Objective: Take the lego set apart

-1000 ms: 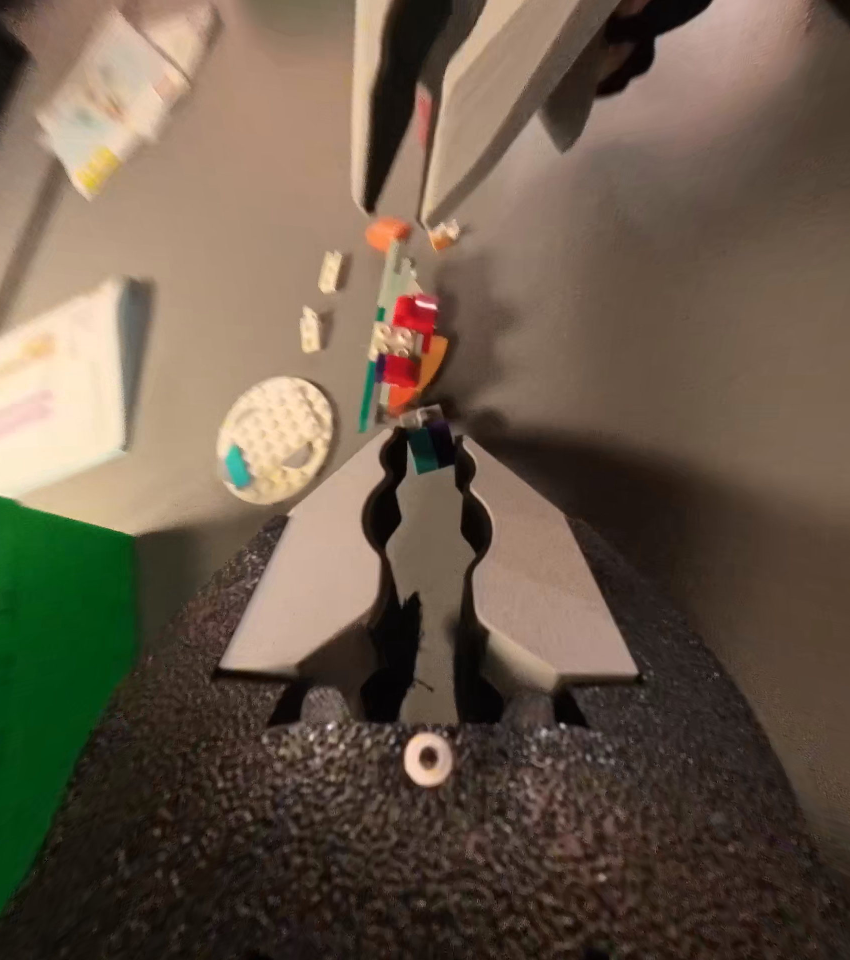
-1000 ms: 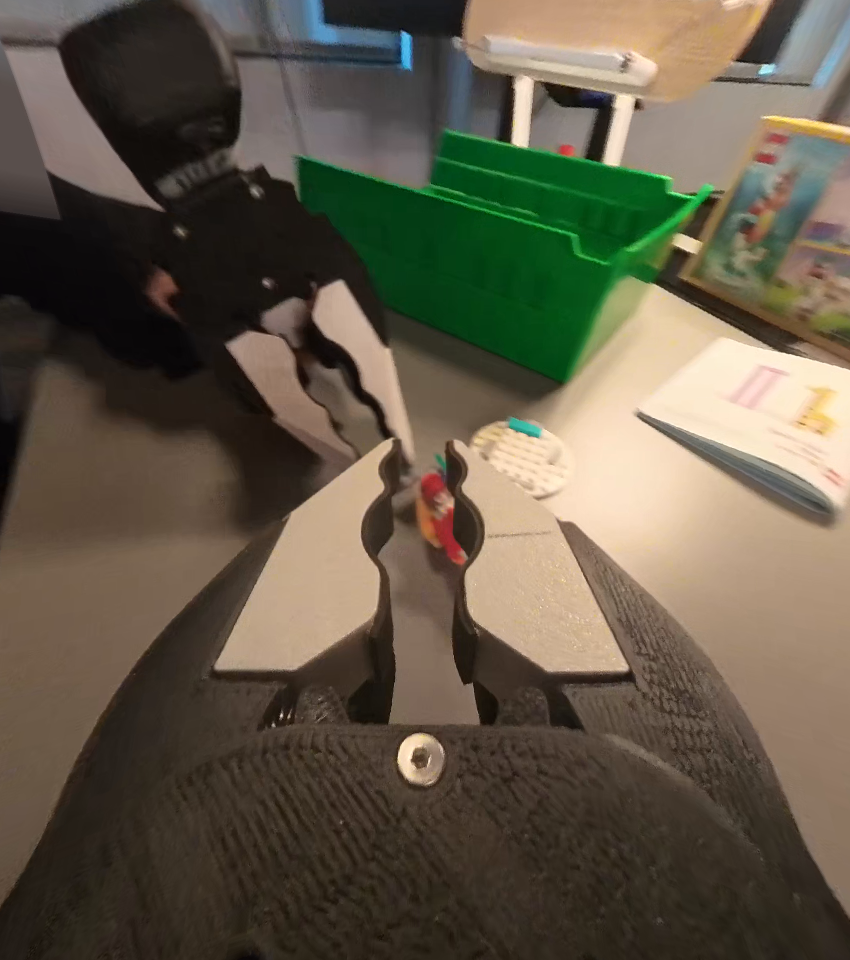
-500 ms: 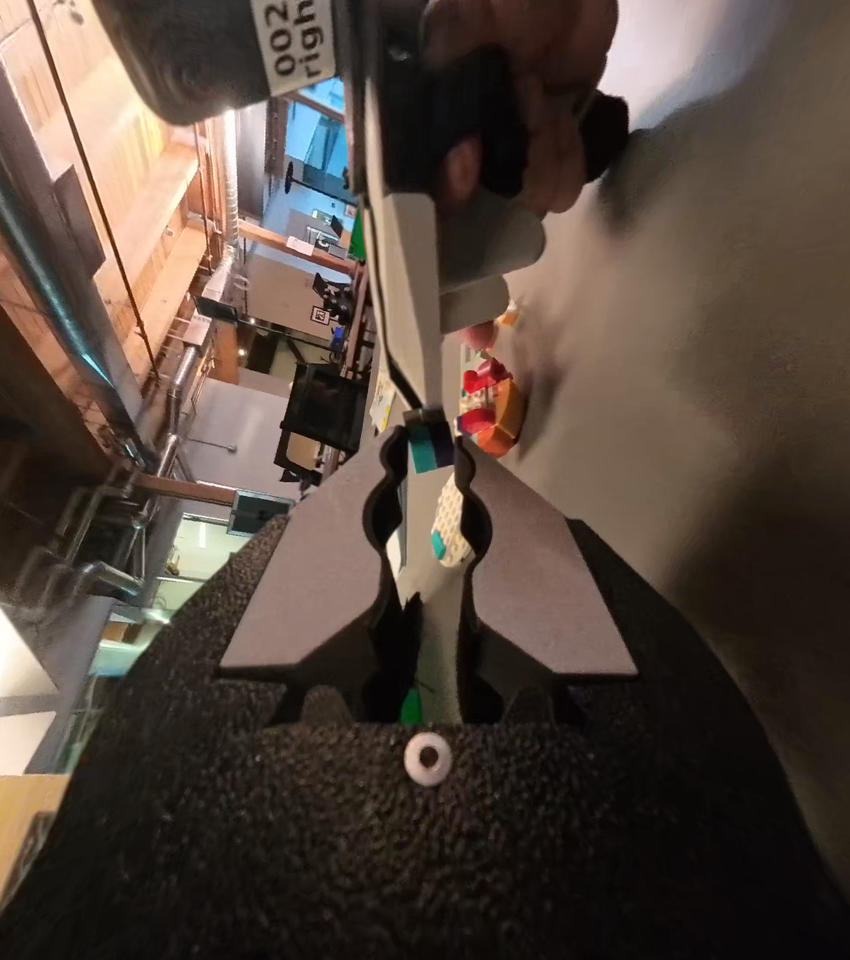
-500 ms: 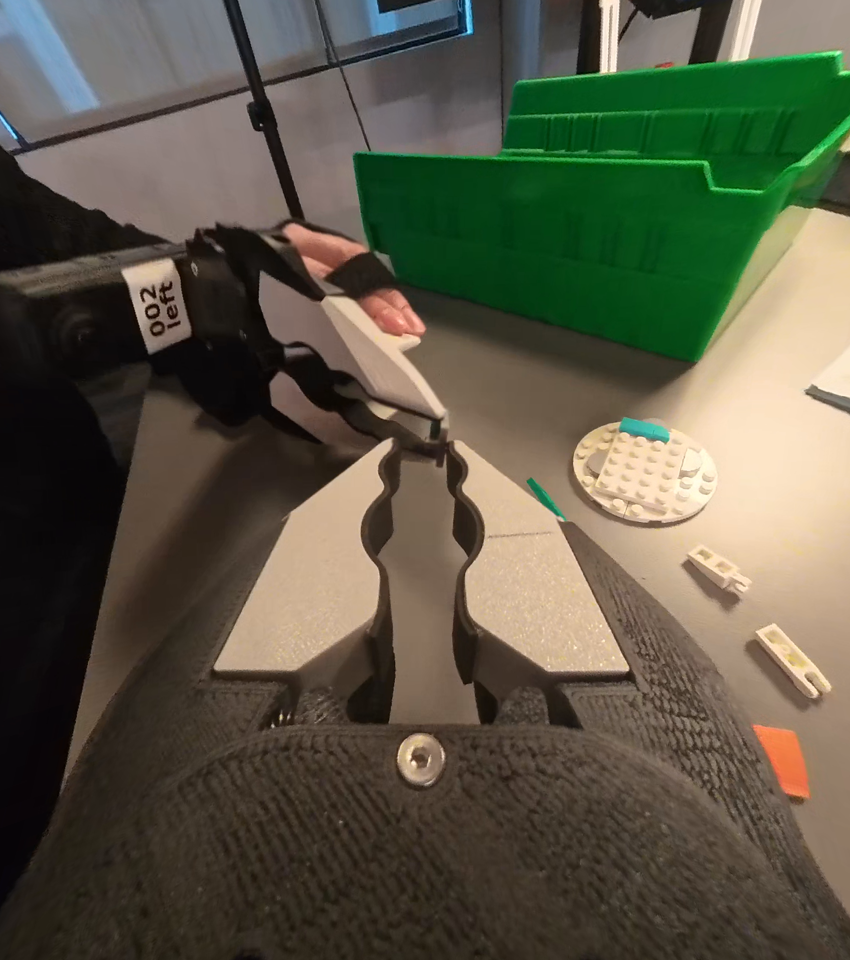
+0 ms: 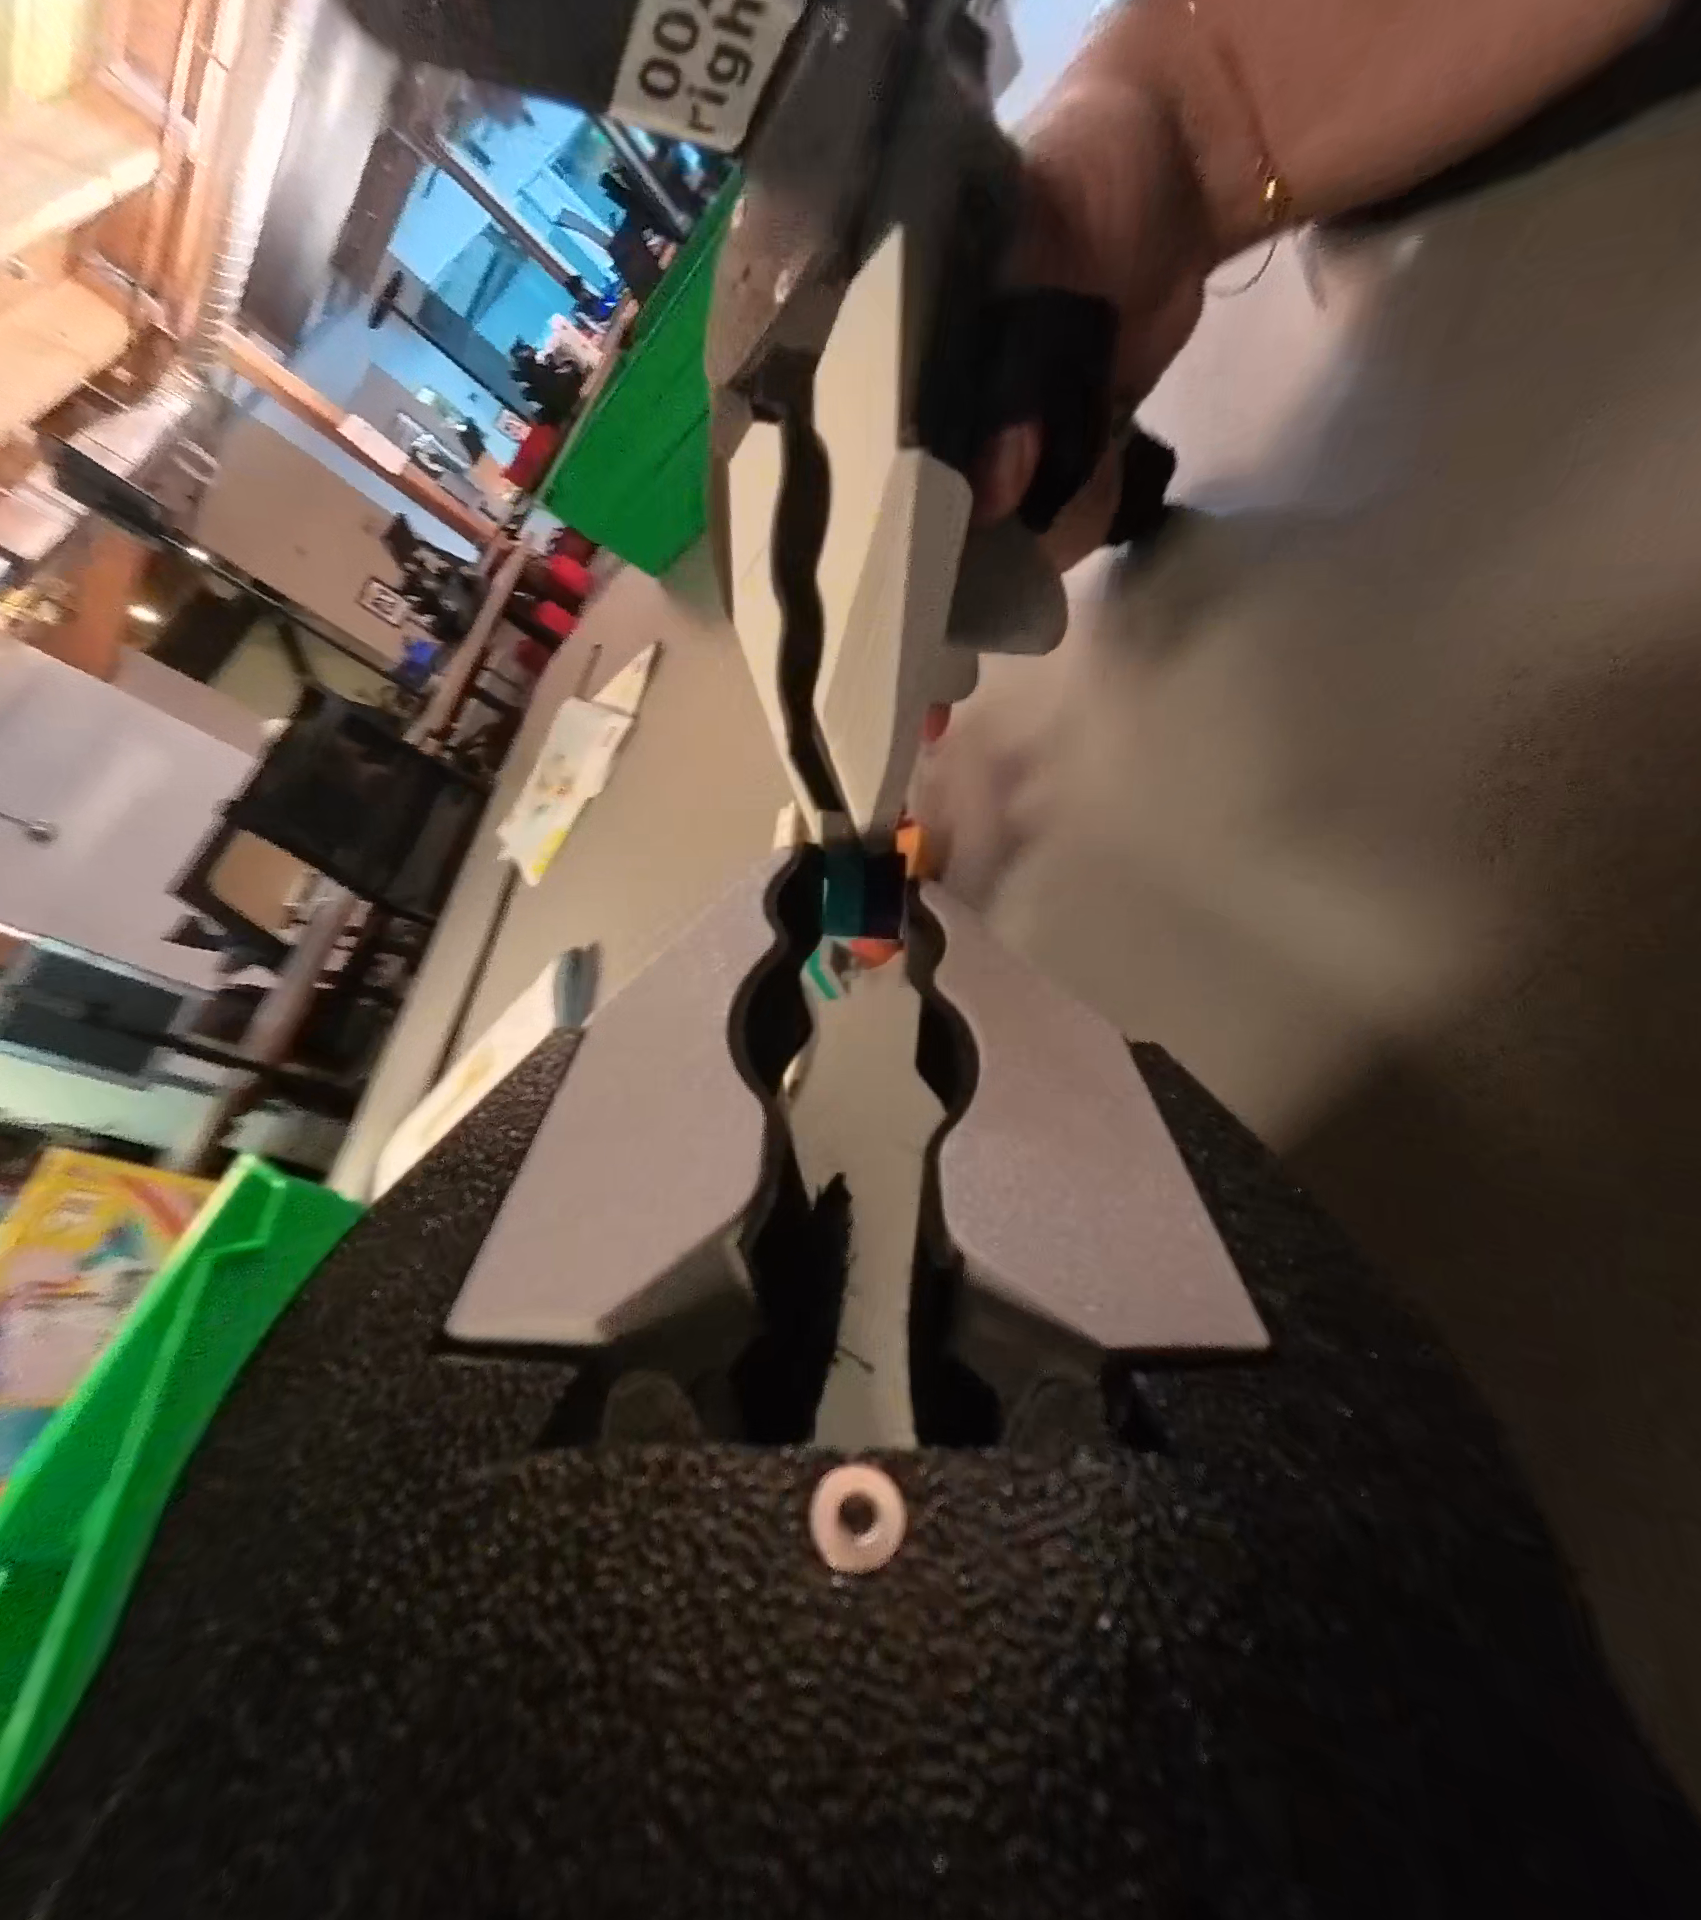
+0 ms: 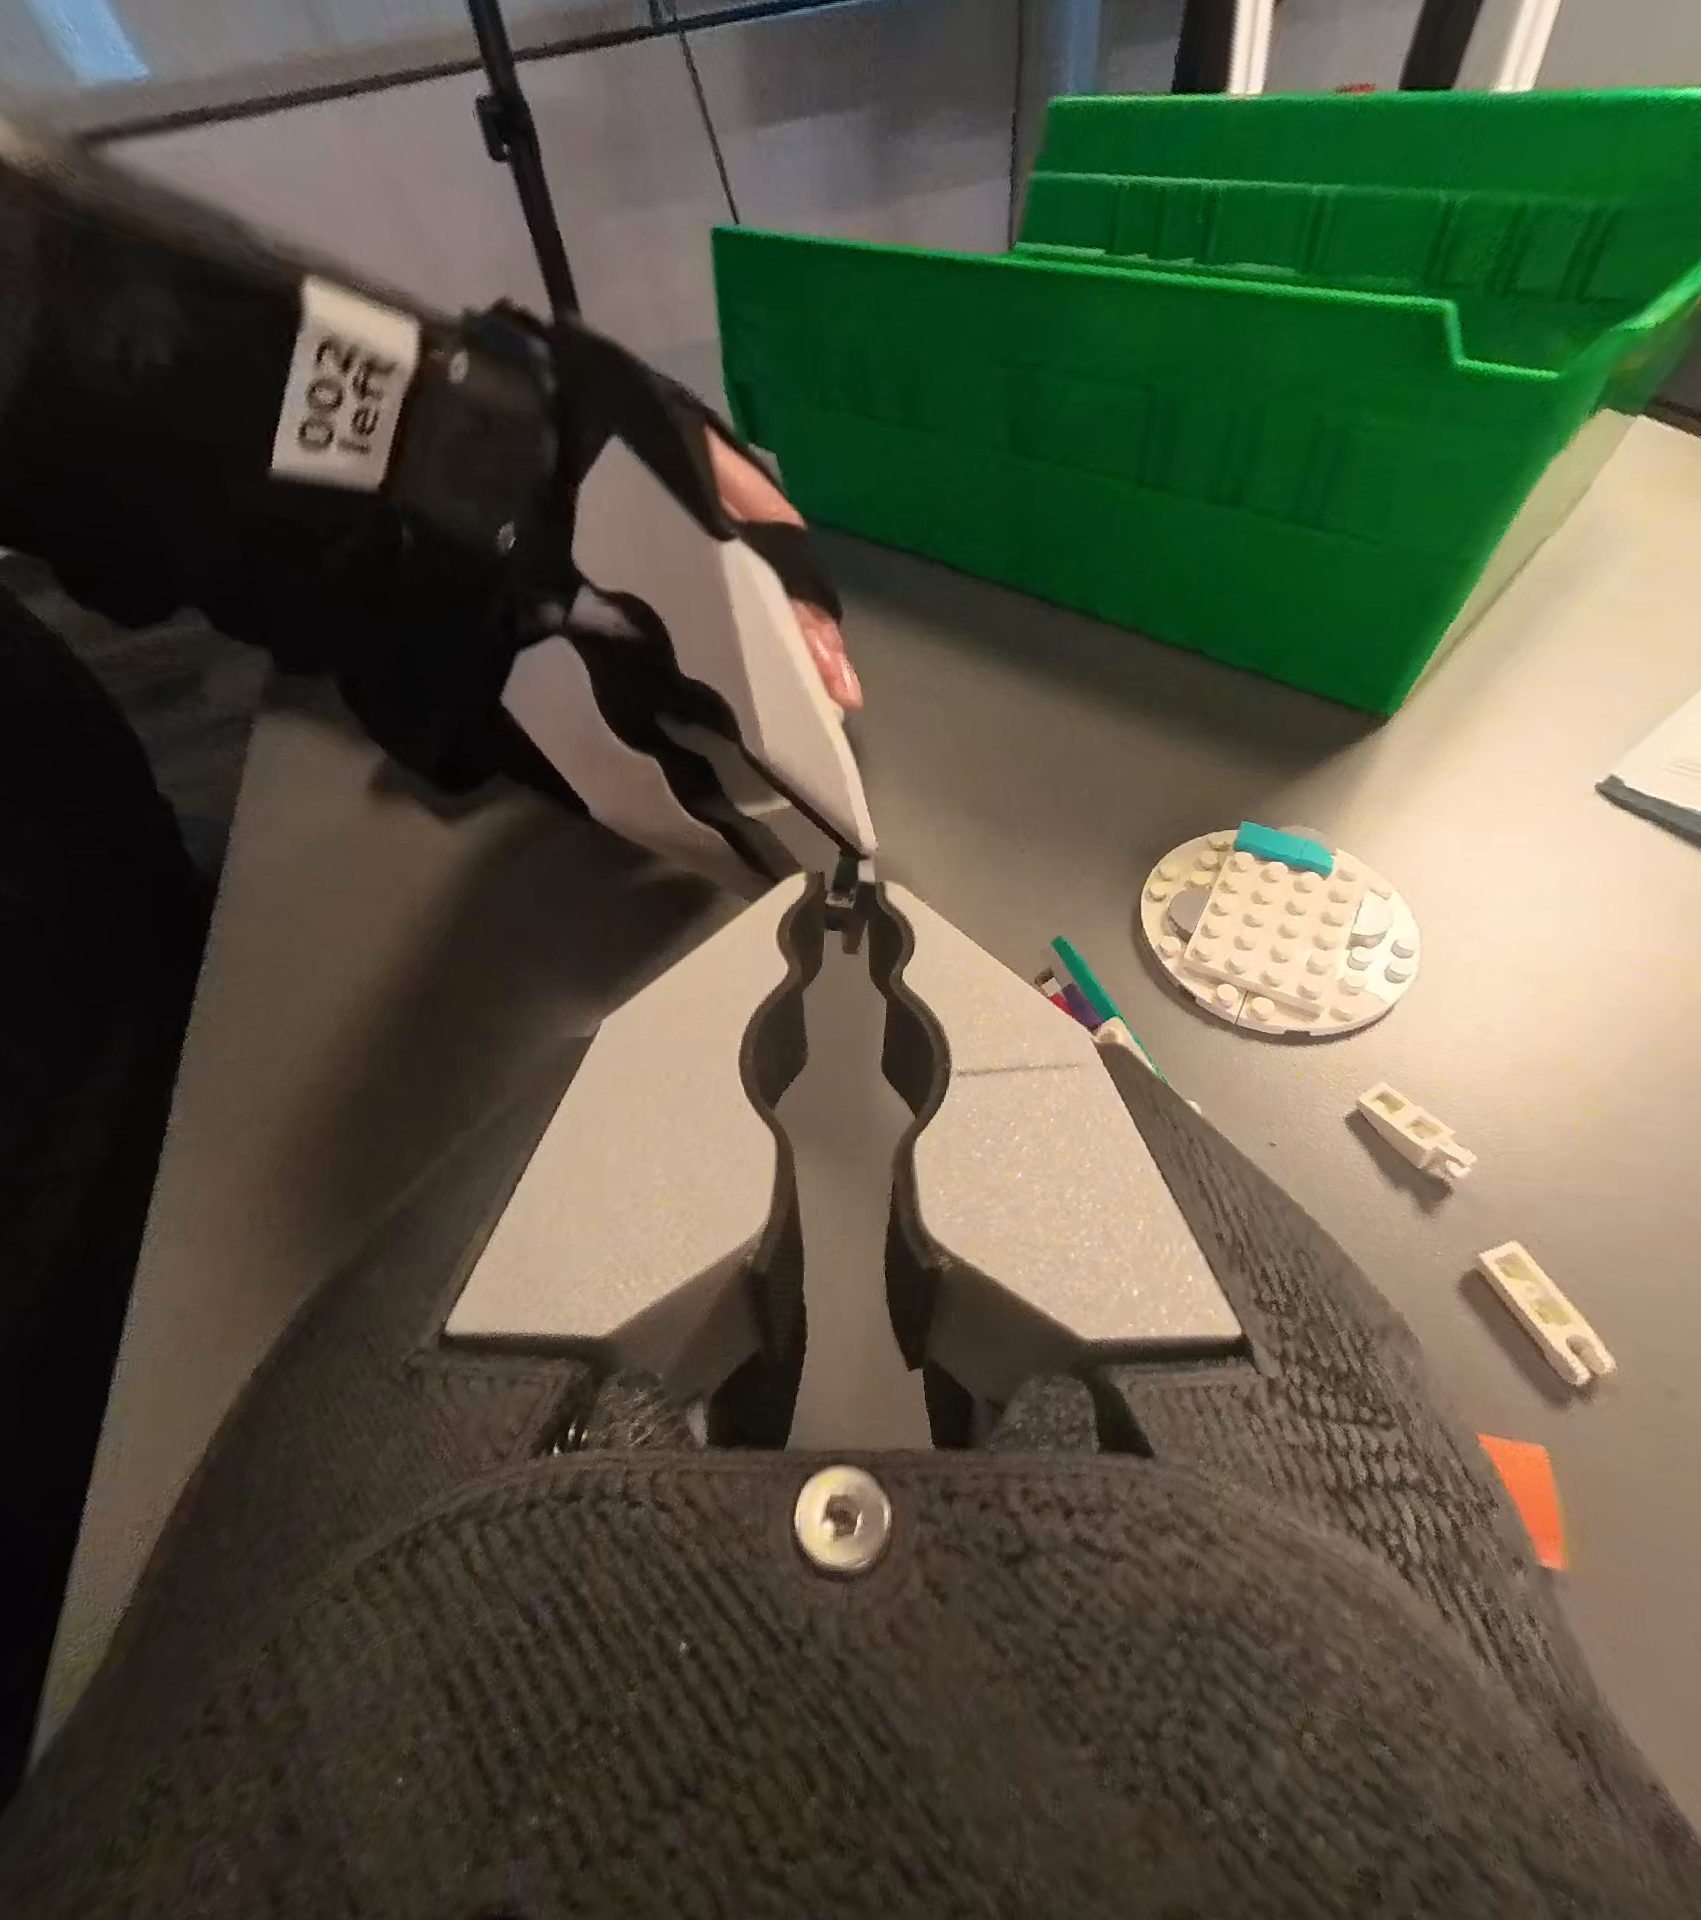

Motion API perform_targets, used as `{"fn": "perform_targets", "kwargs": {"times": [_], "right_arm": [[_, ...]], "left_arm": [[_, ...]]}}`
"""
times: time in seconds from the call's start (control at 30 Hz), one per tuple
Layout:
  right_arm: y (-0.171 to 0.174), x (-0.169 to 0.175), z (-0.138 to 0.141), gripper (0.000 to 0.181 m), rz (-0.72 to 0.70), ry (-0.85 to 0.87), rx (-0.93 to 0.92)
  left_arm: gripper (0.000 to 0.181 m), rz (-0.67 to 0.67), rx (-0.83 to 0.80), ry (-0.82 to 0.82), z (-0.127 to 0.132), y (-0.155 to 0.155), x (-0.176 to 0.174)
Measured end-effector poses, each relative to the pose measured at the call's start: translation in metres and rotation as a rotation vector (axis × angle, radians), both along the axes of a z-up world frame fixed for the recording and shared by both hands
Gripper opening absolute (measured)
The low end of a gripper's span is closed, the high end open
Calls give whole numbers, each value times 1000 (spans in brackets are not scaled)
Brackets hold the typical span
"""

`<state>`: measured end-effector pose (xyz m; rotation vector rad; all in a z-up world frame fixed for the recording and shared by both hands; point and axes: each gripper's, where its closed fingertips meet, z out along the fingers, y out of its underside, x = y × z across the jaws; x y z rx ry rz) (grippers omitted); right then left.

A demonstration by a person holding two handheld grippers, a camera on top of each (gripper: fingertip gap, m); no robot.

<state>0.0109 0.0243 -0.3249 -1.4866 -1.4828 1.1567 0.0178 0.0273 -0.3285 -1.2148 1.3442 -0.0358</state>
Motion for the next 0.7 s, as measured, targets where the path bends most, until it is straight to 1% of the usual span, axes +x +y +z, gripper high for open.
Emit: {"fn": "perform_targets", "kwargs": {"times": [0.13, 0.17, 0.2, 0.23, 0.27, 0.3, 0.4, 0.5, 0.53, 0.63, 0.7], "right_arm": [[-3, 2, -6, 7, 23, -36, 67], [0, 3, -10, 6, 10, -65, 100], [5, 5, -15, 6, -8, -98, 161], [4, 5, -16, 6, 1, -98, 178], [-1, 4, -12, 5, 22, -71, 158], [-3, 3, -8, 5, 25, -52, 141], [5, 3, -9, 6, -13, -52, 158], [13, 2, 0, 6, -62, -3, 215], [14, 1, 5, 6, -71, 25, 256], [11, 0, 19, 5, -68, 110, 390], [3, 0, 23, 6, -34, 139, 403]], "left_arm": [[13, -55, -185, -77, -5, -4, 2], [0, -95, -238, -100, -5, -9, 4], [0, -130, -313, -150, -2, -14, 5], [0, -152, -390, -173, -3, -16, 6], [0, -132, -404, -164, -6, -13, 4], [0, -119, -380, -139, -8, -10, 2], [2, -46, -291, -98, -12, -2, -2], [18, 13, -199, -100, -5, 5, -4], [22, 15, -212, -136, -1, 5, -3], [32, -36, -360, -327, 18, 1, -2], [32, -73, -410, -400, 28, 0, -6]]}}
